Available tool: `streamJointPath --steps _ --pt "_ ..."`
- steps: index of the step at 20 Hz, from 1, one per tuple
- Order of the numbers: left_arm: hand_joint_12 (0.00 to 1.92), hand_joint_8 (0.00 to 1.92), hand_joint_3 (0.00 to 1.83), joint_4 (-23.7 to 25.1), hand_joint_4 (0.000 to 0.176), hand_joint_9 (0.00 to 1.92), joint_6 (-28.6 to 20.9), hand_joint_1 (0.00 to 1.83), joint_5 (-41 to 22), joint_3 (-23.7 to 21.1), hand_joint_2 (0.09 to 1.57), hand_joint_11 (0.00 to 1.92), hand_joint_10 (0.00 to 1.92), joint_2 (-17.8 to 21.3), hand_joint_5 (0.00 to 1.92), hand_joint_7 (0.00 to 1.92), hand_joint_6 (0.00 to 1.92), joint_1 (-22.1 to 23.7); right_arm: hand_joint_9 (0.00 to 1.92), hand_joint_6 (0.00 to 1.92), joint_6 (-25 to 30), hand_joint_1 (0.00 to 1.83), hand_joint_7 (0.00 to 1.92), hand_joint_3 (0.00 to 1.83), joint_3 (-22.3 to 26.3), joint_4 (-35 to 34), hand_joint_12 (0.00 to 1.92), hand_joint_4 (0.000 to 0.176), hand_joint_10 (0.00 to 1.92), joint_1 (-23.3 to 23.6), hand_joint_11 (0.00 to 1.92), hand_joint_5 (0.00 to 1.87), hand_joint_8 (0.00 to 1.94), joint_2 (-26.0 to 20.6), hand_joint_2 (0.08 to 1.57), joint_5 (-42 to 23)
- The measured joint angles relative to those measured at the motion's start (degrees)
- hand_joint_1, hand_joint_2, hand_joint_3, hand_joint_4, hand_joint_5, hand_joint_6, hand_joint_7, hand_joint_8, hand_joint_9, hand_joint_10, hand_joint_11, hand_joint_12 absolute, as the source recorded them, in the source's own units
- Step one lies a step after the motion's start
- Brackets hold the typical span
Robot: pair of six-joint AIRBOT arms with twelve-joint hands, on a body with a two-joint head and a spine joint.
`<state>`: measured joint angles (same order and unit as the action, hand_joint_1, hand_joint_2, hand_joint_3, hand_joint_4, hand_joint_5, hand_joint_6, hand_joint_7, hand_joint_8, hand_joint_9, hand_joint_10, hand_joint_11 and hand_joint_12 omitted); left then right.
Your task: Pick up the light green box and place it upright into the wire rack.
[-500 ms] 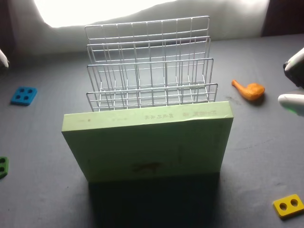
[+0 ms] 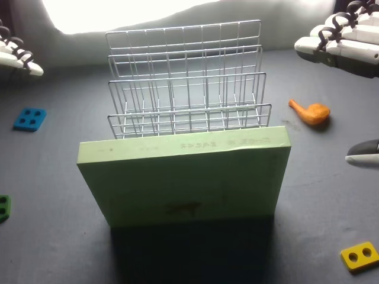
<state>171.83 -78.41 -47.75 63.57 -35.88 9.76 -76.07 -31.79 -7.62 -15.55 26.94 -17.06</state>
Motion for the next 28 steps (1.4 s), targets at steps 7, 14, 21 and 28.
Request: streamJointPath --steps 7,14,21,28 --pt "0.49 0.0 0.0 0.0 0.0 0.12 0.0 0.32 -0.1 0.0 1.25 0.0 0.0 0.0 0.12 0.1 0.0 -0.7 0.13 0.0 12.7 0.99 0.09 0.0 0.3 -0.1 0.58 0.0 0.0 -5.8 0.0 0.01 0.0 4.2 0.9 -3.7" --pt "0.51 0.0 0.0 0.1 0.0 0.13 0.2 0.35 0.2 -1.7 1.26 0.0 0.0 0.0 0.13 0.12 0.0 -1.4 0.14 0.0 7.7 1.18 0.1 0.0 -0.3 -15.0 0.56 0.0 0.01 -0.2 0.0 0.01 0.0 9.8 0.89 1.6" --pt "0.48 0.0 0.0 0.2 0.0 0.14 1.2 0.37 0.0 -2.3 1.26 0.0 0.0 1.5 0.14 0.13 0.0 -3.6 0.14 0.0 5.0 1.21 0.09 0.0 -7.6 -28.3 0.57 0.0 0.0 2.9 0.0 0.0 0.0 19.3 0.88 6.6" --pt "0.44 0.0 0.0 0.2 0.0 0.11 0.7 0.32 0.0 -3.2 1.25 0.0 0.0 1.5 0.11 0.11 0.0 -3.2 0.14 0.01 4.9 1.2 0.1 0.0 -15.5 -29.2 0.57 0.0 0.0 8.2 0.0 0.04 0.01 26.3 0.89 16.0"
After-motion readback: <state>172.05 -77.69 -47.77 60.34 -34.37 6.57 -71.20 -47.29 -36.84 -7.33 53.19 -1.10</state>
